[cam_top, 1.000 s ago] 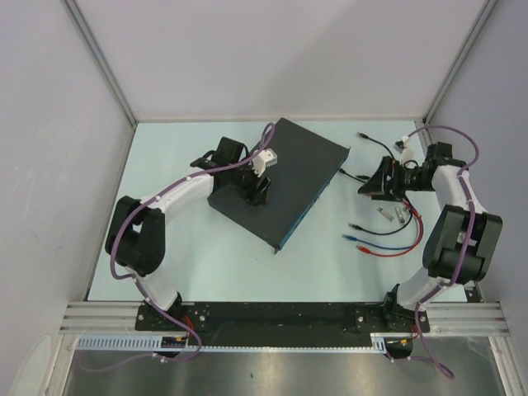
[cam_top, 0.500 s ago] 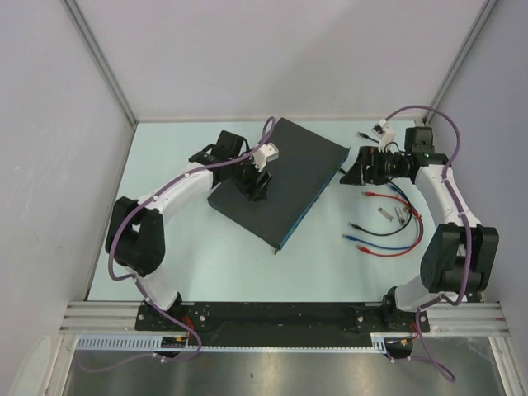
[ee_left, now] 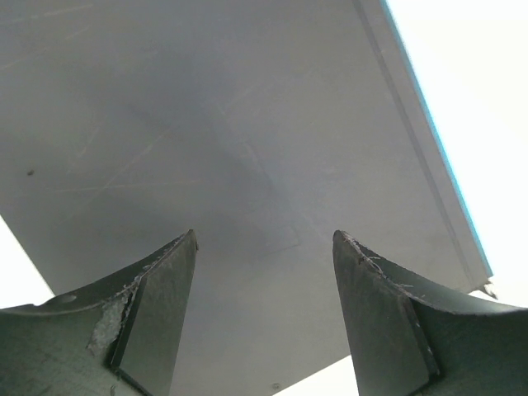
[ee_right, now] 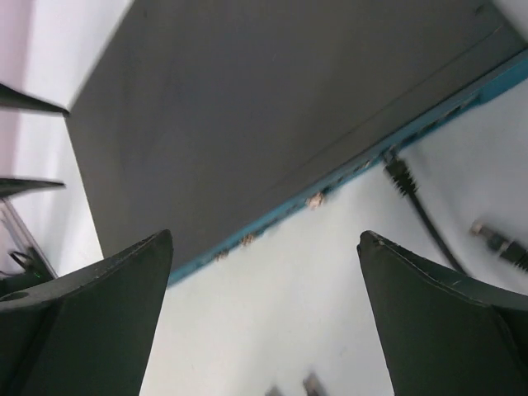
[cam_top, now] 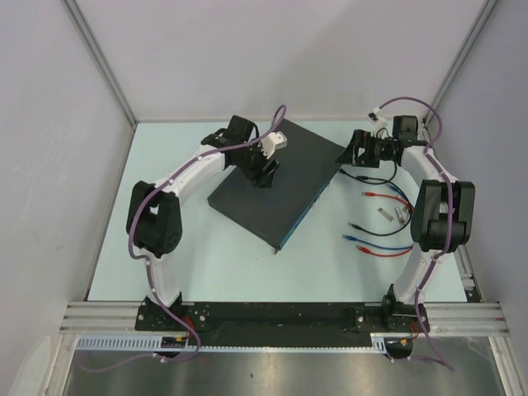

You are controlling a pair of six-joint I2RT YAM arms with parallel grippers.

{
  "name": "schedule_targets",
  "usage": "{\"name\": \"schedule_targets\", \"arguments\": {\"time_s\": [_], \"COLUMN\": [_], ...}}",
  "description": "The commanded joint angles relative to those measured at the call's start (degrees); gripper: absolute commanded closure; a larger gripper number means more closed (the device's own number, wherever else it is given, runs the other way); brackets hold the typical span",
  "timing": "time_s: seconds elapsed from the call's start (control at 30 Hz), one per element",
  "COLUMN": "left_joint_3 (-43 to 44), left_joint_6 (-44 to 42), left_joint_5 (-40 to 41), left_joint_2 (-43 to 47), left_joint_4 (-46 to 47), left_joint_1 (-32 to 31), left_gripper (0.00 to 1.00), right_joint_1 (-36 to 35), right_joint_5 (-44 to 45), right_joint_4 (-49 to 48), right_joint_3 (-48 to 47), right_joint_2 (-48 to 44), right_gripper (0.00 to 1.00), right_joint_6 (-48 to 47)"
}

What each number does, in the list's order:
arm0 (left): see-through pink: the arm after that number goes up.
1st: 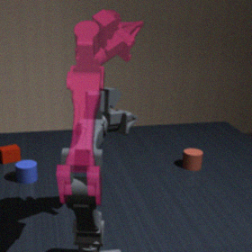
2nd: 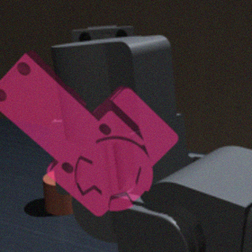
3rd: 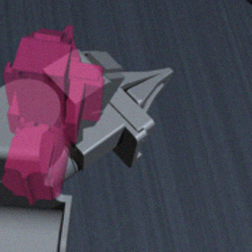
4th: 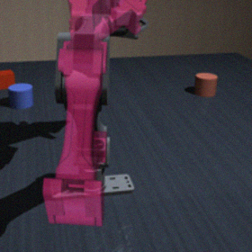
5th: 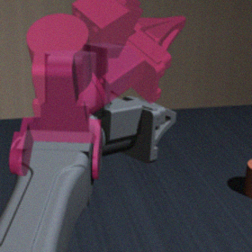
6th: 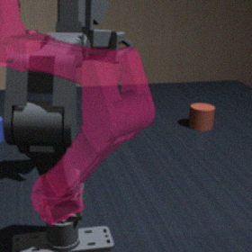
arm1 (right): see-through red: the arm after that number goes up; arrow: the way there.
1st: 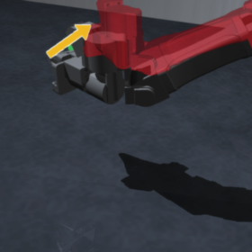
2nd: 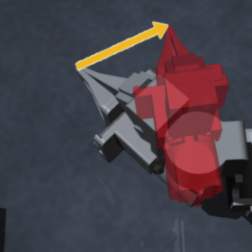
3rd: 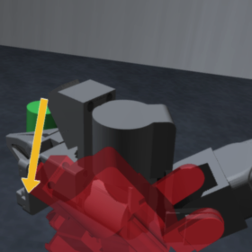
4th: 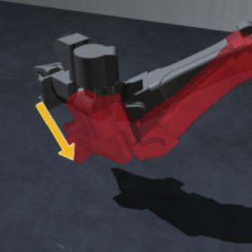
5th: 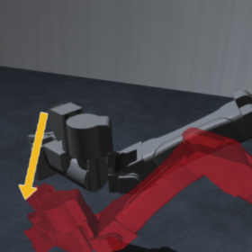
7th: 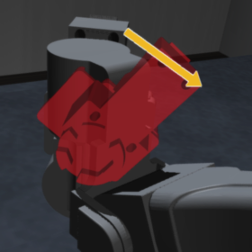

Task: Pull the plug from the switch port

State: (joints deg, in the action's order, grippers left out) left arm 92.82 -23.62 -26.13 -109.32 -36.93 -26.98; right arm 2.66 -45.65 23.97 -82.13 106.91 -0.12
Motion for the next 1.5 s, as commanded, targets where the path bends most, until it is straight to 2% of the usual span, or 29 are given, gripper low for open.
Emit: {"name": "schedule_targets", "arguments": {"time_s": [0.0, 0.13, 0.17, 0.3, 0.37, 0.5, 0.53, 0.63, 1.1, 1.47], "left_joint_3": [5.7, 4.31, 3.69, 3.07, 3.07, 4.12, 4.21, 4.57, 5.27, 6.06], "left_joint_6": [-4.68, -5.04, -4.6, -3.19, -2.75, -2.66, -2.66, -2.66, -1.61, -1.26], "left_joint_5": [3.44, 4.86, 4.69, 4.33, 4.07, 5.3, 5.47, 5.83, 5.65, 5.56], "left_joint_2": [-3.08, -5.55, -6.16, -9.51, -10.3, -11.97, -12.41, -12.85, -13.64, -14.43], "left_joint_4": [-4.47, -4.38, -4.12, -5.52, -5.87, -6.67, -7.19, -7.72, -8.16, -8.16], "left_joint_1": [-0.26, 0.0, 0.09, 0.18, 0.18, 0.18, 0.18, 0.18, 0.18, 0.09], "left_gripper": [0.27, 0.27, 0.27, 0.28, 0.28, 0.28, 0.27, 0.28, 0.27, 0.27], "right_joint_1": [4.02, 5.78, 5.78, 5.78, 5.78, 5.87, 5.96, 6.05, 6.05, 5.78], "right_joint_5": [-10.59, -15.24, -15.87, -17.19, -18.95, -19.65, -20.35, -20.53, -20.88, -19.22], "right_joint_4": [-11.04, -17.19, -18.16, -18.16, -19.57, -20.27, -21.67, -23.52, -26.16, -24.32], "right_joint_3": [-4.62, -5.24, -5.58, -7.87, -7.61, -7.43, -7.17, -6.99, -7.34, -8.93], "right_joint_2": [6.1, 10.76, 11.56, 16.21, 16.92, 18.86, 19.99, 21.84, 26.94, 28.61], "right_gripper": [0.0, 0.02, 0.11, 0.21, 0.31, 0.37, 0.43, 0.49, 0.56, 0.64], "right_joint_6": [8.64, 13.31, 12.52, 11.28, 11.2, 12.25, 12.86, 14.71, 15.67, 17.08]}}
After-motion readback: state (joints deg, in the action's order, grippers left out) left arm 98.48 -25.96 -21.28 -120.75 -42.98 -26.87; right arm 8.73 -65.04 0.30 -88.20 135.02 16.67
